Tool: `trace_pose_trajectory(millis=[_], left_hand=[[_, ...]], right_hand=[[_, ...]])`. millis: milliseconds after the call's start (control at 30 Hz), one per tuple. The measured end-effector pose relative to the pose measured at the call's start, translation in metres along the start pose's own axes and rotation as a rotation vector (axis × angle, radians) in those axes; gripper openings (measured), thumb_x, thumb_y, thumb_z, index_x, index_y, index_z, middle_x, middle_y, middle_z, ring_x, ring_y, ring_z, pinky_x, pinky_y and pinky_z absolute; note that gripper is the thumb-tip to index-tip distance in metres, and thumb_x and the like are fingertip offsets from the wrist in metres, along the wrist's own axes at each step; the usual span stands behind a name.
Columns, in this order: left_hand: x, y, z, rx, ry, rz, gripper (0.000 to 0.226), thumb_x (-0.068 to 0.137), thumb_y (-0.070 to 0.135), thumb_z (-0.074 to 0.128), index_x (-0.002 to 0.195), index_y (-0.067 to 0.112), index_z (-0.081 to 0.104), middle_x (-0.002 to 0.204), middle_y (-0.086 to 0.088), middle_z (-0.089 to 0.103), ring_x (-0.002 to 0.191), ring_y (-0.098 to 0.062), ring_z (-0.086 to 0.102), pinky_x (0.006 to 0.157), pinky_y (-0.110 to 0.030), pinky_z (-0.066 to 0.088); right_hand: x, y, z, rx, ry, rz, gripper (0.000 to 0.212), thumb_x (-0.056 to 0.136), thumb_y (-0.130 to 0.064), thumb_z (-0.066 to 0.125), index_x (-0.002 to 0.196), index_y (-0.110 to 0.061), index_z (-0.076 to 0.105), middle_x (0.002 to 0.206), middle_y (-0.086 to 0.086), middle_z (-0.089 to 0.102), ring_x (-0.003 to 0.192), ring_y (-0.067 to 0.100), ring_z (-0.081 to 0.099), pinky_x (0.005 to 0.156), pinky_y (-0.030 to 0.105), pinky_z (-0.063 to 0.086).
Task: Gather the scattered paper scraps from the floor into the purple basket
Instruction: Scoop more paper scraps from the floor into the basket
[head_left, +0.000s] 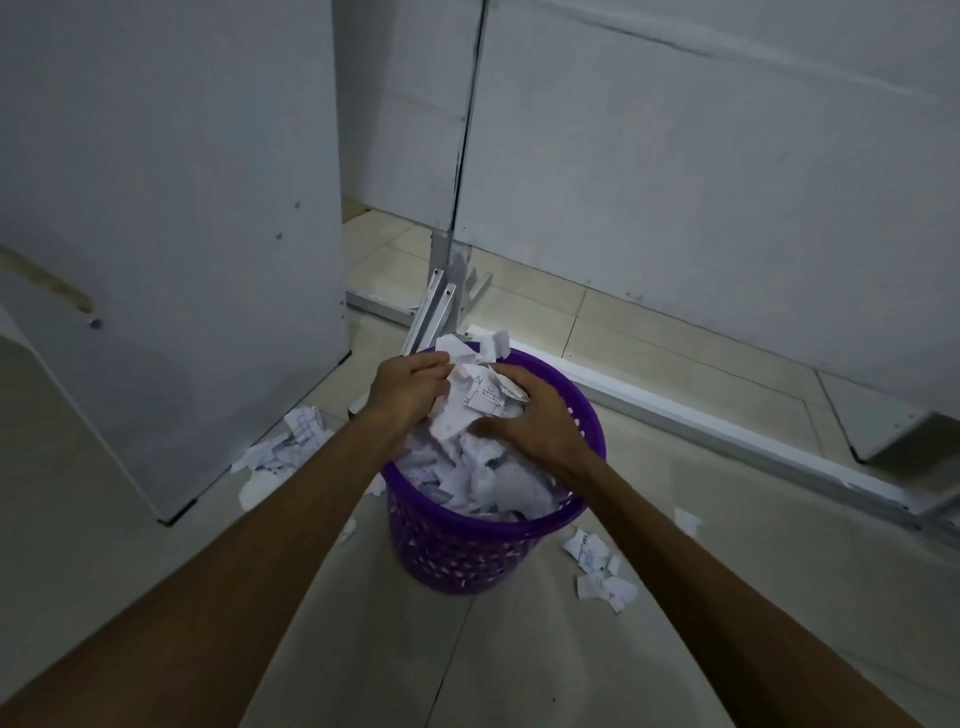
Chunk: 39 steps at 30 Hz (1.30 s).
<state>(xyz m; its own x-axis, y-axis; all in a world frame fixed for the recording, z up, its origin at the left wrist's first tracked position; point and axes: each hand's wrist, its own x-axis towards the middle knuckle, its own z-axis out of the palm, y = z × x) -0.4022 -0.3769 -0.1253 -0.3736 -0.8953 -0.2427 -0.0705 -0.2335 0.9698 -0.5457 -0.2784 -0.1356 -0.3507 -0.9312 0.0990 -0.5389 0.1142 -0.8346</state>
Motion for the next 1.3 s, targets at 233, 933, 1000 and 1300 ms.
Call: trace_pose_trajectory(millis=[233,933,1000,1300], left_hand=[[0.004,0.001,-0.006,0.095,0.123,0.131,0.034,0.085,0.002,0.056,0.097,0.03,0.071,0.091,0.011,0.07,0.073,-0.003,0.063,0.058,-0.019,0.051],[-0.003,-0.004,-0.007,0.067,0.019,0.137,0.027,0.1,0.01,0.042,0.122,0.018,0.056,0.093,0.006,0.066,0.066,-0.001,0.068,0.054,-0.015,0.052],[-0.003,-0.005,-0.006,0.045,0.009,0.152,0.023,0.1,0.014,0.045,0.119,0.018,0.058,0.089,0.007,0.067,0.063,0.001,0.068,0.054,-0.015,0.053],[-0.002,-0.007,-0.007,-0.01,-0.012,0.151,0.022,0.098,0.019,0.051,0.117,0.016,0.063,0.093,0.006,0.07,0.07,-0.001,0.07,0.057,-0.016,0.054]], right_hand=[[-0.001,-0.001,-0.035,-0.239,-0.1,-0.027,0.09,0.062,-0.049,0.088,0.139,-0.037,0.044,0.142,-0.013,0.046,0.126,0.011,0.046,0.104,0.032,0.041],[0.024,0.041,0.037,-0.871,-0.558,0.089,0.102,0.071,-0.09,0.004,0.156,-0.034,0.001,0.165,0.006,-0.008,0.151,0.033,-0.003,0.12,0.055,0.0],[0.024,0.052,0.043,-0.935,-0.611,0.116,0.103,0.072,-0.089,0.003,0.156,-0.03,-0.002,0.164,0.006,-0.013,0.151,0.033,-0.008,0.119,0.055,-0.003],[0.029,0.052,0.044,-0.849,-0.644,0.195,0.092,0.082,-0.084,0.015,0.157,-0.031,0.003,0.166,0.006,-0.002,0.152,0.032,0.001,0.118,0.059,-0.002]])
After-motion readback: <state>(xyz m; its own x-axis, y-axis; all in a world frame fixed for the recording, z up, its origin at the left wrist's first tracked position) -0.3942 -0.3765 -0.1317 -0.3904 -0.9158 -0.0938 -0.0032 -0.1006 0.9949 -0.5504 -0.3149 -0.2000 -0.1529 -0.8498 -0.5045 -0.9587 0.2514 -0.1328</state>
